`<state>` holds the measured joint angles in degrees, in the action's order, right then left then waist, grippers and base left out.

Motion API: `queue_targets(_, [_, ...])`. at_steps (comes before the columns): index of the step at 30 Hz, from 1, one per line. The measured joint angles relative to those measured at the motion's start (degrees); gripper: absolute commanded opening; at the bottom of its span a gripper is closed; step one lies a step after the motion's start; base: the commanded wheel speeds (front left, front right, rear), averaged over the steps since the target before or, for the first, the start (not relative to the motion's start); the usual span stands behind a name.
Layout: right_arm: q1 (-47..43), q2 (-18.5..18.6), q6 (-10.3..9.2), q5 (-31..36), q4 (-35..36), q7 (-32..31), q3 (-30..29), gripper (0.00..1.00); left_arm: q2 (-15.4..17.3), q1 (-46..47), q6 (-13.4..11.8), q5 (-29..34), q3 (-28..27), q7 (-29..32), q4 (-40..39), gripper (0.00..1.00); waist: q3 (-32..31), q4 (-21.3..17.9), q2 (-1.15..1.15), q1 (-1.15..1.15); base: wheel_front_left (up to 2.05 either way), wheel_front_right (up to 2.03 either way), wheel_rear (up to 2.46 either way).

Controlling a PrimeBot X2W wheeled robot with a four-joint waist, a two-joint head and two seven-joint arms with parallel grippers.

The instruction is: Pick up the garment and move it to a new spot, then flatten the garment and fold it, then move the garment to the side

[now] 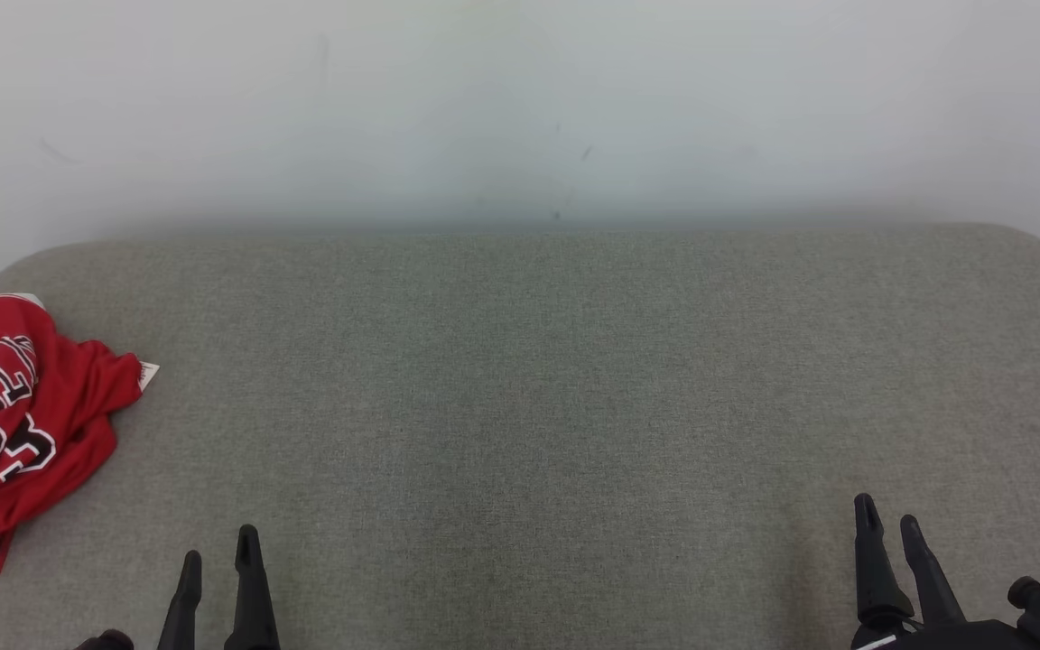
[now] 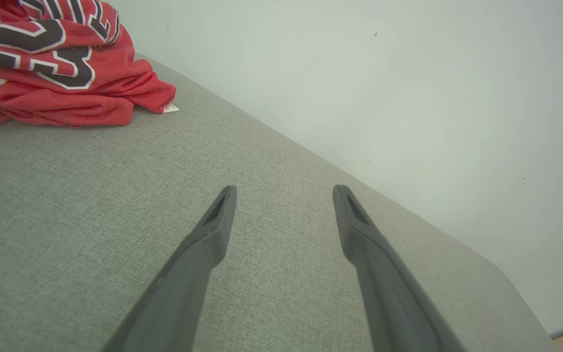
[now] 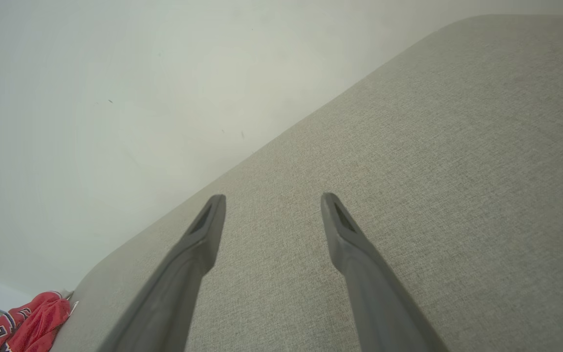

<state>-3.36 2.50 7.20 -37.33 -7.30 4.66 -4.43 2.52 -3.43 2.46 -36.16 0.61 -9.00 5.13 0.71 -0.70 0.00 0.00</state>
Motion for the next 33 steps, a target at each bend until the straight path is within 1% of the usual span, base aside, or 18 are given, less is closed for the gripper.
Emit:
queue_targets(1, [0.00, 0.00, 0.00, 0.00, 0.00, 0.00, 0.00, 1.00, 0.00, 0.00, 0.00, 0.00, 0.00, 0.00, 0.00, 1.00, 0.00, 0.00, 0.00, 0.00, 0.00, 0.00, 0.00])
queue_targets(12, [0.40, 0.05, 0.01, 8.59, -0.54, 2.14, 0.32, 1.00, 0.03, 0.01, -0.43, 7.95, -0.93, -1.25, 0.64, 1.00, -0.51, -0.14, 0.00, 0.00, 0.00, 0.00, 0.00])
queue_targets(21, [0.22, 0.08, 0.02, 14.51, -0.64, 3.82, 0.38, 1.00, 0.46, -0.03, -0.21, 13.45, -1.94, -2.21, 0.93, 1.00, -1.15, -0.13, -0.01, 0.00, 0.00, 0.00, 0.00])
queue_targets(26, [-0.16, 0.10, 0.11, 18.53, -0.63, 4.55, 1.15, 1.00, 0.77, -0.07, 0.05, 16.60, -1.87, -2.58, 1.14, 1.00, -1.40, -0.23, 0.00, 0.00, 0.00, 0.00, 0.00])
queue_targets(27, [-0.19, 0.11, 0.11, 20.19, -0.64, 4.98, 1.37, 1.00, 0.87, -0.08, 0.07, 17.62, -1.85, -2.98, 1.26, 1.00, -1.46, -0.29, 0.00, 0.00, 0.00, 0.00, 0.00])
queue_targets(33, [-0.21, 0.13, 0.12, 24.30, -0.78, 5.98, 1.83, 1.00, 1.20, -0.08, 0.13, 20.90, -1.51, -3.42, 1.87, 1.00, -1.46, -0.52, 0.00, 0.00, 0.00, 0.00, 0.00])
